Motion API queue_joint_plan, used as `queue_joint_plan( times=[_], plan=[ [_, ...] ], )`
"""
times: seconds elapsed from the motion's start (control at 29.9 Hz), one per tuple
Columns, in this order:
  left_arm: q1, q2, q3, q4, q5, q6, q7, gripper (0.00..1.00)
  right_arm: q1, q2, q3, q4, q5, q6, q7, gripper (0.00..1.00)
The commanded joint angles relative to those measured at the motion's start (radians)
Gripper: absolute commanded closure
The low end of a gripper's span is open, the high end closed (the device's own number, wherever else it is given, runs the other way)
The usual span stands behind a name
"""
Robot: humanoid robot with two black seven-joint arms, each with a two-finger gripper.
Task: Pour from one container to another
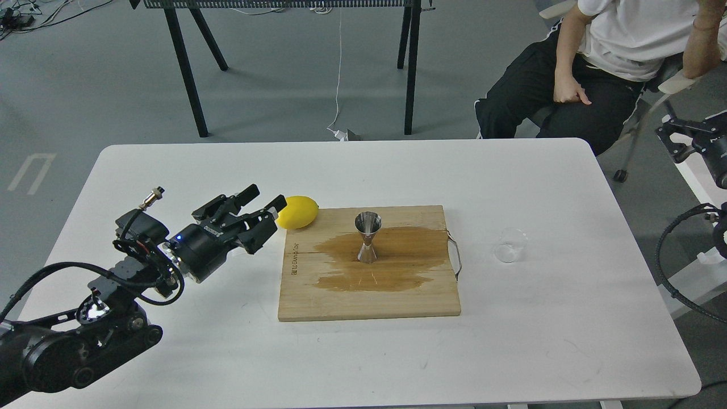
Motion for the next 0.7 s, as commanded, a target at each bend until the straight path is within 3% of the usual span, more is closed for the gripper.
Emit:
queue_joint_plan(
  times=[0.0, 0.13, 0.23, 0.37, 0.5, 0.67],
  plan=[
    [-0.045, -0.001, -0.032, -0.001, -0.119, 0.000, -0.009, 0.14, -0.042, -0.004, 0.012, 0.024, 0.010, 0.000, -0.034, 0.00],
    [-0.072, -0.005, -0.092, -0.001, -0.192, 0.000, -0.010, 0.12, -0.099, -0.004, 0.044, 0.044, 0.017, 0.000, -0.041, 0.00],
    [-0.083, -0.010, -0.201, 0.003, -0.331, -0.152, -0.010, 0.10, -0.167, -0.003, 0.069, 0.090, 0.041, 0.000, -0.039, 0.00],
    [-0.080, -0.017, -0.377, 0.006, -0.586, -0.375, -0.013, 0.01, -0.266, -0.021, 0.104, 0.217, 0.052, 0.000, -0.038, 0.00],
    [-0.080, -0.037, -0.485, 0.061, -0.770, -0.502, -0.013, 0.00, -0.338, -0.047, 0.159, 0.328, 0.052, 0.000, -0.033, 0.00],
    [-0.111, -0.074, -0.520, 0.175, -0.982, -0.669, -0.004, 0.00, -0.348, -0.036, 0.153, 0.337, 0.053, 0.000, -0.035, 0.00]
  ],
)
